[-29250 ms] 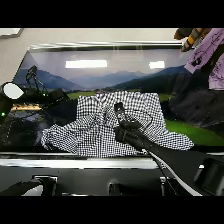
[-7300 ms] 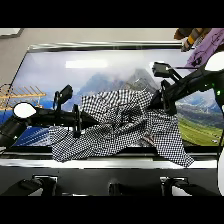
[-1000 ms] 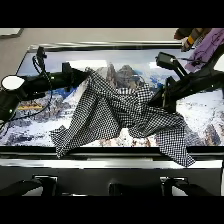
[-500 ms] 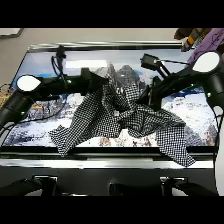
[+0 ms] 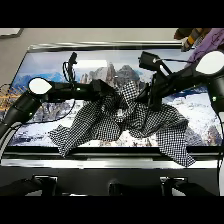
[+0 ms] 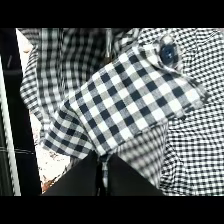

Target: Fold the clothes and pants, and hang the long-sleeved shirts on hangers.

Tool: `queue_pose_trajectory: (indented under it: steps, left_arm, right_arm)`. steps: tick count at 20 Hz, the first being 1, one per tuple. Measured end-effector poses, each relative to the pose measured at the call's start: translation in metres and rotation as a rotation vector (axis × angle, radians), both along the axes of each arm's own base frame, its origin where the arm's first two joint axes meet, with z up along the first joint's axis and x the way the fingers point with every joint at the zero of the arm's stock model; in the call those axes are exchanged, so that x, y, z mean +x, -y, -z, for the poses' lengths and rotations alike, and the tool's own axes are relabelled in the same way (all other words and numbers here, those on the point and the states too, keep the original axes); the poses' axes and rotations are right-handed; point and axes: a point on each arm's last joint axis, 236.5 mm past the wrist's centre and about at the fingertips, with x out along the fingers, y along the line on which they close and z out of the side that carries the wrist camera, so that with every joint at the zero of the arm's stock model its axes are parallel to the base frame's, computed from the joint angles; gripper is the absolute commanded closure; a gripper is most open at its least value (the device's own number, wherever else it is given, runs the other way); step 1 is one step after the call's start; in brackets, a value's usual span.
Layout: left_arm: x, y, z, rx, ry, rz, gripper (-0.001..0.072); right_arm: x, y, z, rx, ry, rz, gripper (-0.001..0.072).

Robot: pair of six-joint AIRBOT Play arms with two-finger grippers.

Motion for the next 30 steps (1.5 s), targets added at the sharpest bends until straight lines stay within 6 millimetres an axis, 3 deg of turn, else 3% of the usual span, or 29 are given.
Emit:
queue_pose_trajectory:
  steps: [1, 5, 12, 14, 16, 18, 23, 30]
  left_arm:
    - [0.001, -0.002, 0.001, 0.006, 0.003, 0.0, 0.0162]
    - [0.009, -0.028, 0.001, 0.049, 0.048, -0.003, 0.0158]
    - [0.032, -0.121, -0.007, 0.173, 0.174, -0.049, 0.0158]
    - [0.036, -0.144, 0.004, 0.261, 0.229, -0.035, 0.0158]
    - [0.035, -0.154, 0.02, 0.347, 0.295, 0.025, 0.0158]
    - [0.028, -0.15, 0.038, 0.42, 0.385, 0.136, 0.0158]
    - [0.006, -0.114, 0.076, 0.502, 0.582, 0.409, 0.0159]
    - [0.018, -0.09, 0.085, 0.55, 0.73, 0.439, 0.0163]
  right_arm:
    - [0.0, 0.001, -0.001, -0.002, 0.005, 0.0, 0.0689]
    - [-0.004, 0.002, -0.003, -0.007, 0.007, -0.004, 0.0689]
    - [-0.005, 0.002, -0.003, -0.01, 0.004, -0.007, 0.0689]
    - [-0.005, 0.002, -0.003, -0.01, 0.004, -0.007, 0.0689]
    - [-0.005, 0.002, -0.003, -0.009, 0.004, -0.007, 0.0688]
    - [-0.005, 0.002, -0.003, -0.009, 0.004, -0.007, 0.0688]
    - [-0.005, 0.002, -0.003, -0.008, 0.003, -0.008, 0.0688]
    - [-0.006, 0.002, -0.003, -0.007, 0.002, -0.009, 0.0688]
